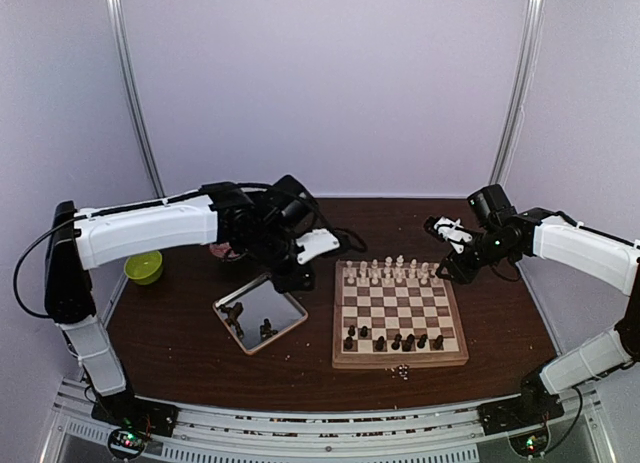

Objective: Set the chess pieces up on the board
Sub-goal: Place the pawn at g7, then pick up the pawn from the storage box.

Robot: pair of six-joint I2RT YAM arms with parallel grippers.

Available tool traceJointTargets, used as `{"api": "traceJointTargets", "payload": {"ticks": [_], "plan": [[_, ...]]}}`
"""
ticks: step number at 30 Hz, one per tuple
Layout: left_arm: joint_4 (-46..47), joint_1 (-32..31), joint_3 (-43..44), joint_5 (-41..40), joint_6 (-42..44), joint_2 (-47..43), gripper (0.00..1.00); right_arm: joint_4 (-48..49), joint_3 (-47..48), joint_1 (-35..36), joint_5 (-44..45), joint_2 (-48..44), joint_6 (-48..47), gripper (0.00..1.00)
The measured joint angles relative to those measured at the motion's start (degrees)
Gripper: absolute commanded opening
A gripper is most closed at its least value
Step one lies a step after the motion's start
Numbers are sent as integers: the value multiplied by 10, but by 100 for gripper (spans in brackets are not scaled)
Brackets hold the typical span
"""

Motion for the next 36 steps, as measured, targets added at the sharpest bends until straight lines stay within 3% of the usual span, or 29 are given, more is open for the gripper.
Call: {"api": "traceJointTargets", "payload": {"ticks": [6,21,36], "plan": [[-2,96,-124,-13,-72,-24,27,-1,0,0,-4,0,0,40],[-2,83,-146,6,-113,52,26,-4,0,0,-9,7,0,40],[-8,83,-162,-8,-111,55,24,-5,0,0,-9,7,0,40]]}}
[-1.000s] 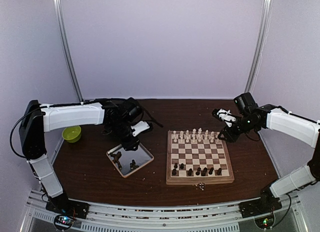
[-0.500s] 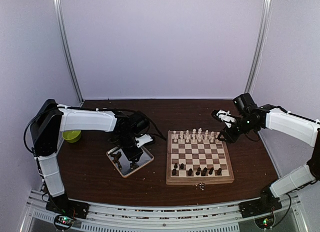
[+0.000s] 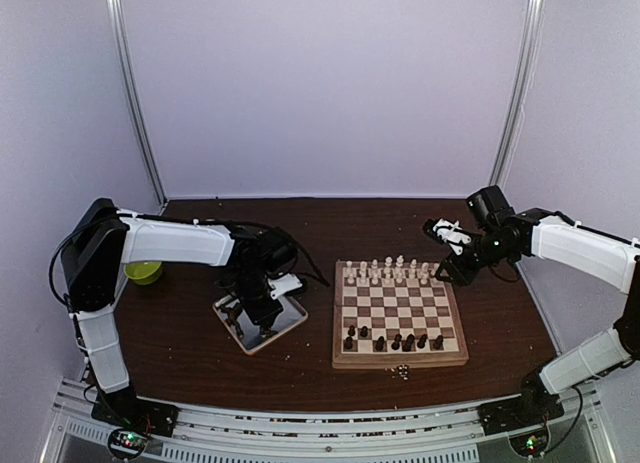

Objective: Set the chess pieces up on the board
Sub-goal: Pick up the pawn from the storage box.

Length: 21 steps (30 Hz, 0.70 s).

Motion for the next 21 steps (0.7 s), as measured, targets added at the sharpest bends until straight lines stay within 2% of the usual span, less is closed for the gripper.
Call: {"api": "traceJointTargets", "payload": {"ticks": [8,16,21], "plan": [[-8,0,-1,-10,6,3,12,0,0,0,-1,3,0,40],[-19,0,38,9,9,26,11,0,0,0,-4,4,0,40],[-13,0,95,47,9,33,12,-1,0,0,-5,4,0,40]]}}
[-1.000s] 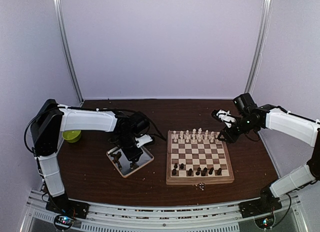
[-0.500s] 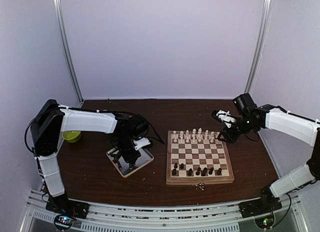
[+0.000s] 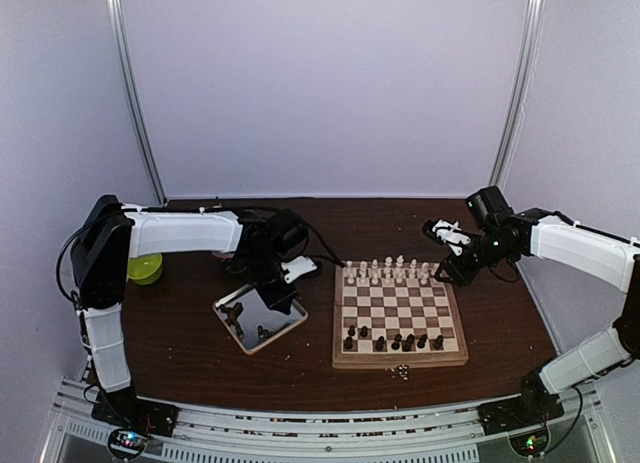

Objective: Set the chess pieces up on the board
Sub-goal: Pick up the pawn from the storage box, then place the pawn at f7.

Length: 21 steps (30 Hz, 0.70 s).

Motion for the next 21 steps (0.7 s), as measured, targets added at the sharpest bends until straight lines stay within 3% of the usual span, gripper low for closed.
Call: {"api": "traceJointTargets", "payload": {"ticks": [12,21], "plan": [[35,-38,138,73,17,12,15,-2,0,0,-1,1,0,40],[4,-121,259,48,75,136,15,-3,0,0,-4,1,0,40]]}}
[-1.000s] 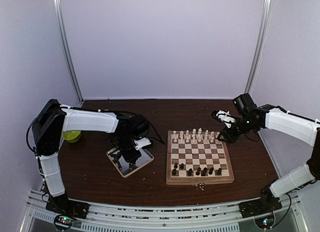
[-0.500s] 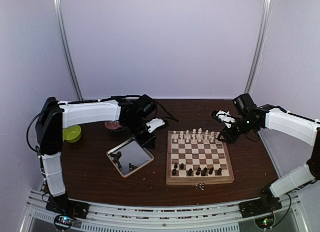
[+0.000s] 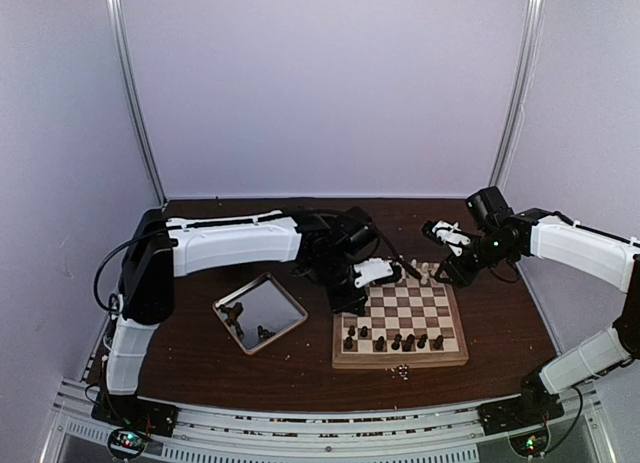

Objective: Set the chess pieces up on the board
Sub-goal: Place the pawn at f7.

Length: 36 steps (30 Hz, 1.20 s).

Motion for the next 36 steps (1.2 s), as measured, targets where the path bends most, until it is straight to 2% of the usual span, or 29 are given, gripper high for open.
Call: {"api": "traceJointTargets", "payload": {"ticks": [4,14,25,36], "plan": [[-25,-17,21,-15,10,39,16,0,0,0,0,0,0,40],[-45,-21,59,-37,19,54,17,-1,0,0,-2,8,0,40],[-48,-44,109,14,61,77,18,-5,0,0,-3,8,0,40],[-66,-53,135,21,87,113,18,-5,0,0,-3,8,0,40]]}}
